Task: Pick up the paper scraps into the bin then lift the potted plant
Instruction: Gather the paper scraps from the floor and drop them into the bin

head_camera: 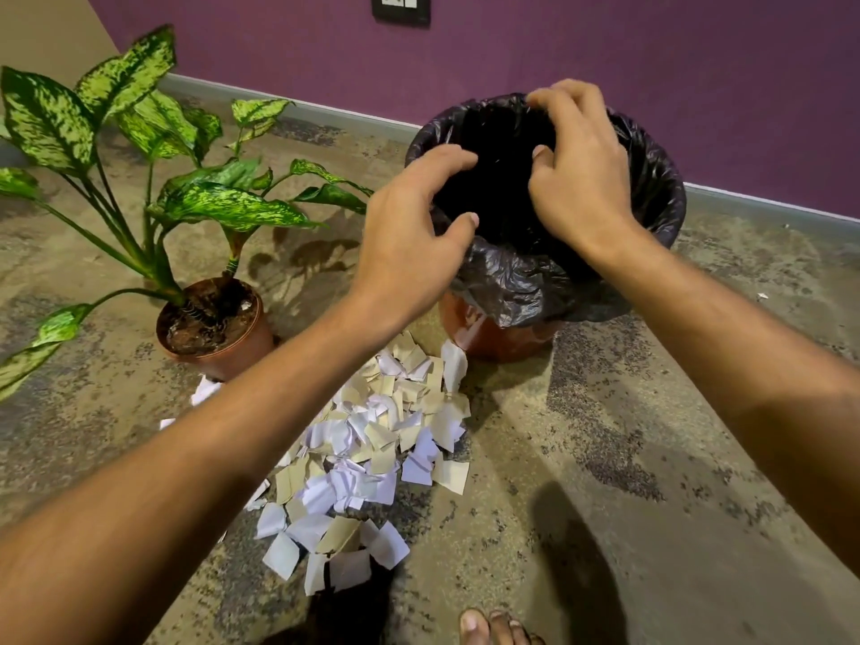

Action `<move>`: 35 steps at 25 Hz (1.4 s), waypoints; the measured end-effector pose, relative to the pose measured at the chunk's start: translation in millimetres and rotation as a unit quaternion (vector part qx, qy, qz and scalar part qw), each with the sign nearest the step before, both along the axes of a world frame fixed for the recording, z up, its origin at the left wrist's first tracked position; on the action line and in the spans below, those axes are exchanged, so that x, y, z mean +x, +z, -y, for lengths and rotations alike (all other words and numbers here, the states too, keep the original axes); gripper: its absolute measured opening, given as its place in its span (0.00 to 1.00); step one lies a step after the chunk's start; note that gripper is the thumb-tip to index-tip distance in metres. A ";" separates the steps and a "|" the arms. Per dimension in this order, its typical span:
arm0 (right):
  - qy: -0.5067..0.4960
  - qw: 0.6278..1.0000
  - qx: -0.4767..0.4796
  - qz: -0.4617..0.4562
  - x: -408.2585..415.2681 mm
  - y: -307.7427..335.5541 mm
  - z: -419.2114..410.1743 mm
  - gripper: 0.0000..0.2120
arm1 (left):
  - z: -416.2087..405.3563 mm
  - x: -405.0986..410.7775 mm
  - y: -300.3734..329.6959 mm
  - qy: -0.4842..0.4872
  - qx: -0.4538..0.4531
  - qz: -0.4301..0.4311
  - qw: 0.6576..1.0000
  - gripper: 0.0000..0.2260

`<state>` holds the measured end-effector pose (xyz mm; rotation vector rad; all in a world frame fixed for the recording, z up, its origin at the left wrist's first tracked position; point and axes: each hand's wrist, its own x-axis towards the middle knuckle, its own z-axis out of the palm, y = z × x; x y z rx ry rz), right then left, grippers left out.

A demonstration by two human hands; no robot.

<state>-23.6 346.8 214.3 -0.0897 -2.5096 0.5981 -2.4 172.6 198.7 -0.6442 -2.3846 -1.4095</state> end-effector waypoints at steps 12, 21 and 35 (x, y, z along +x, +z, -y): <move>0.314 0.926 0.207 -0.029 37.1 -36.9 117.9 0.17 | 120.7 65.9 -136.7 0.042 -0.227 0.168 0.958 0.17; 0.425 0.821 0.341 0.170 52.0 -136.8 146.4 0.22 | 203.1 70.6 -179.9 0.081 -0.409 0.391 0.820 0.47; 0.659 0.563 0.468 0.170 162.5 -246.1 176.5 0.33 | 228.1 120.3 -208.2 0.031 -0.430 0.564 0.704 0.64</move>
